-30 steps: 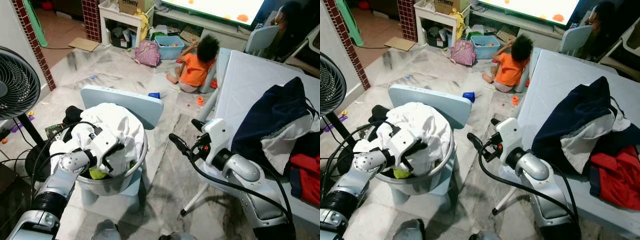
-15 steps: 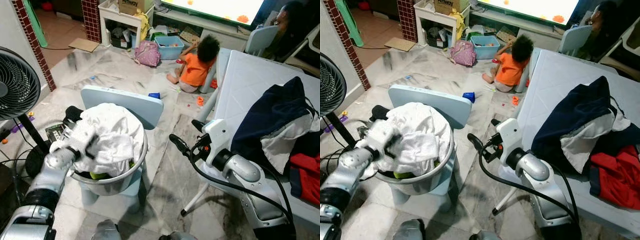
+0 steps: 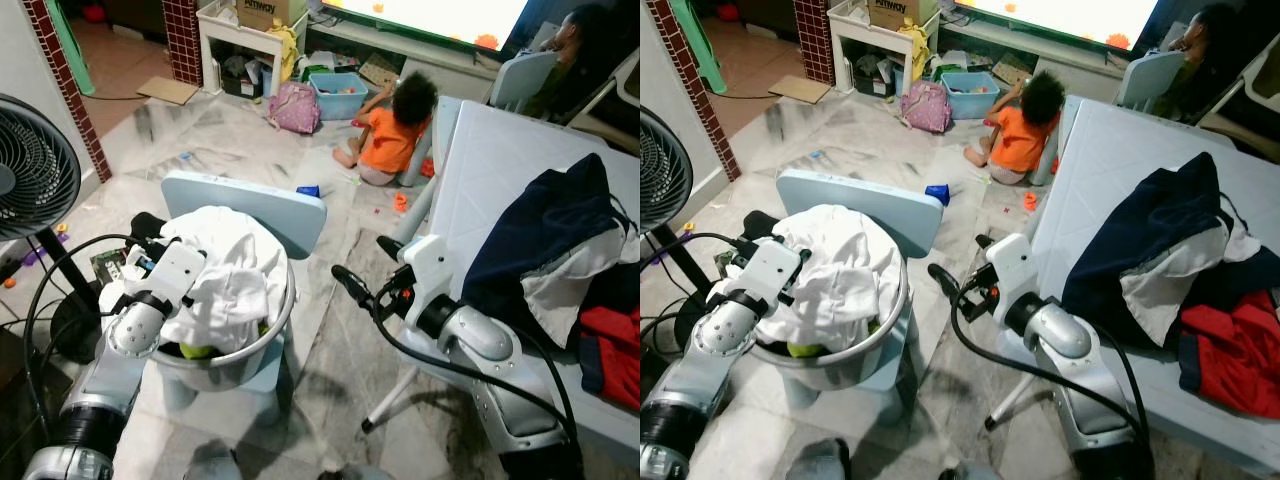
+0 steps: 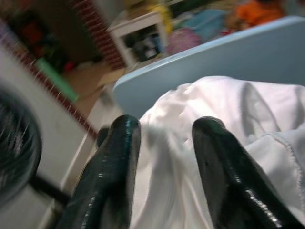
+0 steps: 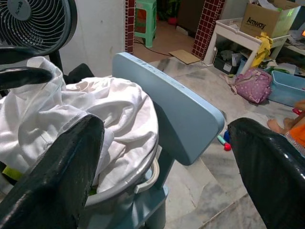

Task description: Hang hanger

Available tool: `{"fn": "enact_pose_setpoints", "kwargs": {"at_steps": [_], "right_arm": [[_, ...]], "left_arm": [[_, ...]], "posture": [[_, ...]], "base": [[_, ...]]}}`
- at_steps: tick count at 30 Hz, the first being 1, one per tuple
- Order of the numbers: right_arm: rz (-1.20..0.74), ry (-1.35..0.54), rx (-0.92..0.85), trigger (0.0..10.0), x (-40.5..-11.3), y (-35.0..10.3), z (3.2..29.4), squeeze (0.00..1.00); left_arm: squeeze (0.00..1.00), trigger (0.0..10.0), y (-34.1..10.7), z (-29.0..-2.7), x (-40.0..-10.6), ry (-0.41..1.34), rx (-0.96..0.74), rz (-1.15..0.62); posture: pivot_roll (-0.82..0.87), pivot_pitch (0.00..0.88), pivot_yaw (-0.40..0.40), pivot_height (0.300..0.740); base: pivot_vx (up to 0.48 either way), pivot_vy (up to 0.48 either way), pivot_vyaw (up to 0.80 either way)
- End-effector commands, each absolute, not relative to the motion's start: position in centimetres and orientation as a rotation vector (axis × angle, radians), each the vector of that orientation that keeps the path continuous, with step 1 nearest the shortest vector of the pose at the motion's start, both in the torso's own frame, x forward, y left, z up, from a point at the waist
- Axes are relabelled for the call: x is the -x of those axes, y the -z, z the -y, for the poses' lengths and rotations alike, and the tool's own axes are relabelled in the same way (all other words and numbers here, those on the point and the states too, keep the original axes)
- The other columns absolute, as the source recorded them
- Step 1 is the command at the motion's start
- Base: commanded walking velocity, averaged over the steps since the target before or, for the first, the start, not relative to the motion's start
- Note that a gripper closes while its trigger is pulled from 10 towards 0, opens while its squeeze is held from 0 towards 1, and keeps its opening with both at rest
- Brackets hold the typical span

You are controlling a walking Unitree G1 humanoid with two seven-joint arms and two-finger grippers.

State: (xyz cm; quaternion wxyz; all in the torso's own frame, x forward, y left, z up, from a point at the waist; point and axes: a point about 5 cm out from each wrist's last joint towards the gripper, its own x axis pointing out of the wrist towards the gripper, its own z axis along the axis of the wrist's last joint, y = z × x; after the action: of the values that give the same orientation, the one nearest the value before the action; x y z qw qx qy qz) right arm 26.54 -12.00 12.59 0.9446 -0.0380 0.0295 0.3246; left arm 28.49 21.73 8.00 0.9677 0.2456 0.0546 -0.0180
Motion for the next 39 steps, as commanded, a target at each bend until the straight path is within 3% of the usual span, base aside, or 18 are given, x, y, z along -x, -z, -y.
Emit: {"fn": "enact_pose_setpoints", "kwargs": {"at_steps": [1, 4, 8, 15, 27, 34, 35, 36, 39], "right_arm": [[-0.059, -0.646, 0.087, 10.0, -26.8, -12.5, 12.3, 0.0], [-0.05, -0.661, 0.075, 10.0, -27.0, -12.4, 11.6, 0.0], [-0.043, -0.671, 0.072, 10.0, -27.2, -12.4, 11.2, 0.0], [-0.029, -0.667, 0.076, 10.0, -27.5, -12.7, 11.2, 0.0], [-0.027, -0.673, 0.076, 10.0, -27.4, -12.5, 10.9, 0.0], [-0.02, -0.675, 0.083, 10.0, -27.6, -12.7, 11.0, 0.0], [-0.02, -0.675, 0.084, 10.0, -27.5, -12.7, 11.0, 0.0], [-0.021, -0.676, 0.084, 10.0, -27.5, -12.7, 11.0, 0.0], [-0.021, -0.676, 0.086, 10.0, -27.5, -12.7, 11.0, 0.0]], "left_arm": [[1.0, 10.0, -8.4, -22.1, -28.4, -0.007, -0.474, -0.114], [1.0, 10.0, -8.3, -22.8, -26.8, -0.19, -0.22, -0.11], [1.0, 10.0, -7.6, -23.1, -26.5, -0.278, -0.033, -0.157], [1.0, 10.0, -7.0, -23.4, -26.6, -0.321, 0.059, -0.188], [1.0, 10.0, -6.2, -23.0, -27.7, -0.286, 0.003, -0.194], [1.0, 10.0, -6.8, -22.3, -28.1, -0.244, -0.203, -0.087], [0.6, 10.0, -7.1, -22.3, -28.1, -0.246, -0.221, -0.066], [0.04, 10.0, -7.4, -22.2, -28.2, -0.247, -0.248, -0.04], [0.0, 10.0, -7.6, -21.8, -28.2, -0.214, -0.265, -0.008]], "posture": [[0.04, 0.043, -0.107, 0.74], [0.06, 0.04, -0.11, 0.74], [0.07, 0.038, -0.109, 0.74], [0.07, 0.036, -0.098, 0.74], [0.06, 0.036, -0.104, 0.74], [0.05, 0.04, -0.109, 0.74], [0.05, 0.04, -0.109, 0.74], [0.05, 0.04, -0.109, 0.74], [0.05, 0.04, -0.109, 0.74]], "base": [[0.0, 0.0, 0.0], [0.0, 0.0, 0.0], [0.0, 0.0, 0.0], [0.0, 0.0, 0.0], [0.0, 0.0, 0.0], [0.0, 0.0, 0.0], [0.0, 0.0, 0.0], [0.0, 0.0, 0.0], [0.0, 0.0, 0.0]]}}
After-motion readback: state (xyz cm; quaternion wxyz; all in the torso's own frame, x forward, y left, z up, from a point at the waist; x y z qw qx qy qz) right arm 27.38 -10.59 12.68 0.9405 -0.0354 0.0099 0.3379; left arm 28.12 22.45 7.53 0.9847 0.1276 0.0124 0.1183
